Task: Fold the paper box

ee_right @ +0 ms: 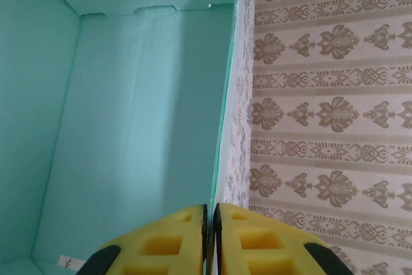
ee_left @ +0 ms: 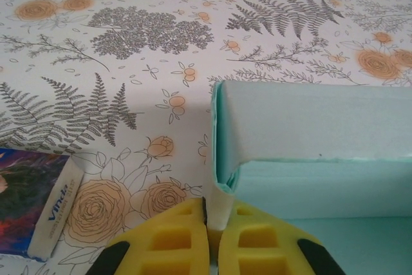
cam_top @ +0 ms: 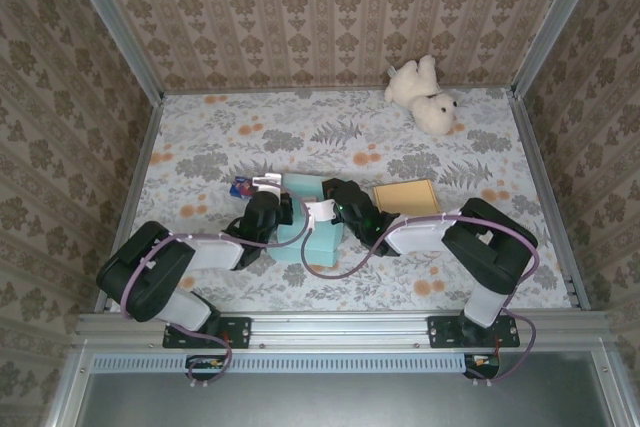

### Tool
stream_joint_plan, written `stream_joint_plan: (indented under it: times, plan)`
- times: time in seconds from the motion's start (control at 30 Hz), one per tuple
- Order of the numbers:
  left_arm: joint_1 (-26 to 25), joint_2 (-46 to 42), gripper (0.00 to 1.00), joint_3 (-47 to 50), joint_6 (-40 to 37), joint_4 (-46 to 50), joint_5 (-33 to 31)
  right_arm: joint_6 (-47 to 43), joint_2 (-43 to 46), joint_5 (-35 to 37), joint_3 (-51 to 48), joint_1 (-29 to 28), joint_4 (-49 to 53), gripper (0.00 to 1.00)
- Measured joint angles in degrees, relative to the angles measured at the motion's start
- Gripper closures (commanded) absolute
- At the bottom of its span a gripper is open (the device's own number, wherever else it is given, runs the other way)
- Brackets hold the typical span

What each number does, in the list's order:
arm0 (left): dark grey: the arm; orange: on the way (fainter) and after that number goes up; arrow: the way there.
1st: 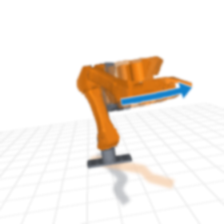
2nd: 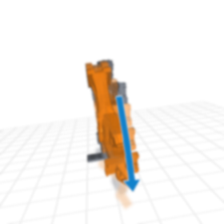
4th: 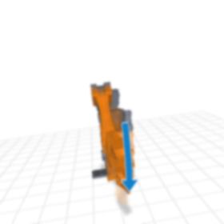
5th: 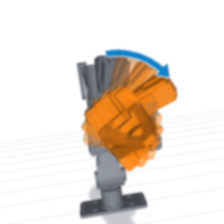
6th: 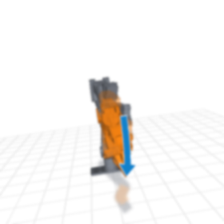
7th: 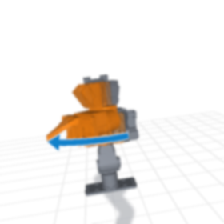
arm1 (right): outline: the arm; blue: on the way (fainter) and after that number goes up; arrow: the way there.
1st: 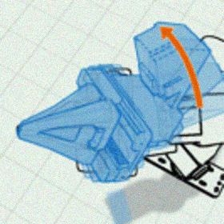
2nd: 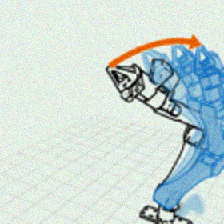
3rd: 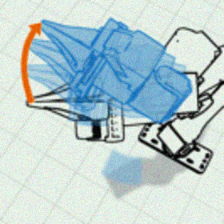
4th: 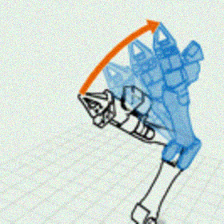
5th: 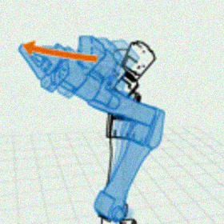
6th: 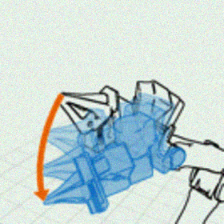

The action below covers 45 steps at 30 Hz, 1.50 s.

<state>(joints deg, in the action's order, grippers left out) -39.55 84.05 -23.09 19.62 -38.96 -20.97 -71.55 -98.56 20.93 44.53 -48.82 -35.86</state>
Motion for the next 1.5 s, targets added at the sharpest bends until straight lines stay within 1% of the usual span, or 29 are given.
stream_joint_plan:
  times: [0.1, 0.27, 0.33, 0.43, 0.53, 0.63, 0.7, 0.73, 0.8, 0.87, 0.97, 1.1, 1.27, 1.4, 1.5]
  plan:
    - [-0.2, 0.0, 1.0, -0.1, 0.0, 0.3, -1.6, 1.1, 0.6, -0.6, -0.2, 0.0, 0.7, 0.75]
    - [-0.5, 0.0, 1.0, -0.2, -0.2, 0.3, -3.5, 3.6, 3.0, -1.4, -1.9, 0.0, 1.6, 0.73]
    - [-0.6, 0.0, 1.0, -0.3, -0.2, 0.2, -4.2, 5.4, 5.0, -1.7, -3.3, 0.0, 1.9, 0.71]
    - [-0.6, 0.0, 1.0, -0.4, -0.2, 0.2, -4.9, 9.9, 10.5, -1.9, -6.5, 0.0, 2.9, 0.7]
    - [-1.2, 0.0, 1.0, -0.4, -0.2, 0.2, -5.3, 17.8, 19.4, -1.8, -10.0, 0.0, 4.1, 0.68]
    - [-2.0, -0.1, 1.0, -0.4, -0.2, 0.3, -5.5, 27.7, 28.7, -1.3, -12.7, 0.0, 4.6, 0.66]
    - [-2.6, -0.3, 1.0, -0.4, -0.2, 0.3, -5.9, 36.3, 33.7, -1.2, -13.1, 0.3, 6.7, 0.63]
    - [-2.9, -0.5, 1.0, -0.4, -0.2, 0.3, -5.9, 39.8, 35.1, -1.1, -13.0, 0.4, 7.8, 0.6]
    - [-3.6, -0.9, 1.0, -0.4, -0.2, 0.4, -6.4, 50.5, 36.9, -1.0, -11.3, 1.1, 12.6, 0.57]
    - [-4.2, -1.3, 1.0, -0.4, -0.2, 0.4, -6.9, 58.8, 36.2, -1.5, -8.7, 1.7, 17.2, 0.55]
    - [-5.2, -1.4, 1.0, -0.4, -0.4, 0.5, -7.9, 70.2, 32.9, -2.3, -3.7, 2.2, 23.0, 0.52]
    - [-6.3, -1.4, 1.0, -0.6, -0.6, 1.2, -9.5, 82.6, 27.7, -3.5, 0.3, 2.2, 25.8, 0.5]
    - [-6.9, -1.4, 1.0, -0.6, -1.3, 1.3, -11.0, 92.7, 21.6, -5.0, 2.0, 2.3, 26.3, 0.44]
    - [-7.2, -1.4, 1.0, -0.6, -1.5, 1.3, -11.9, 99.5, 15.1, -5.3, 7.3, 2.4, 29.6, 0.42]
    - [-7.6, -1.4, 1.0, -0.6, -1.5, 1.3, -12.4, 103.7, 12.1, -5.3, 10.1, 2.5, 31.0, 0.42]
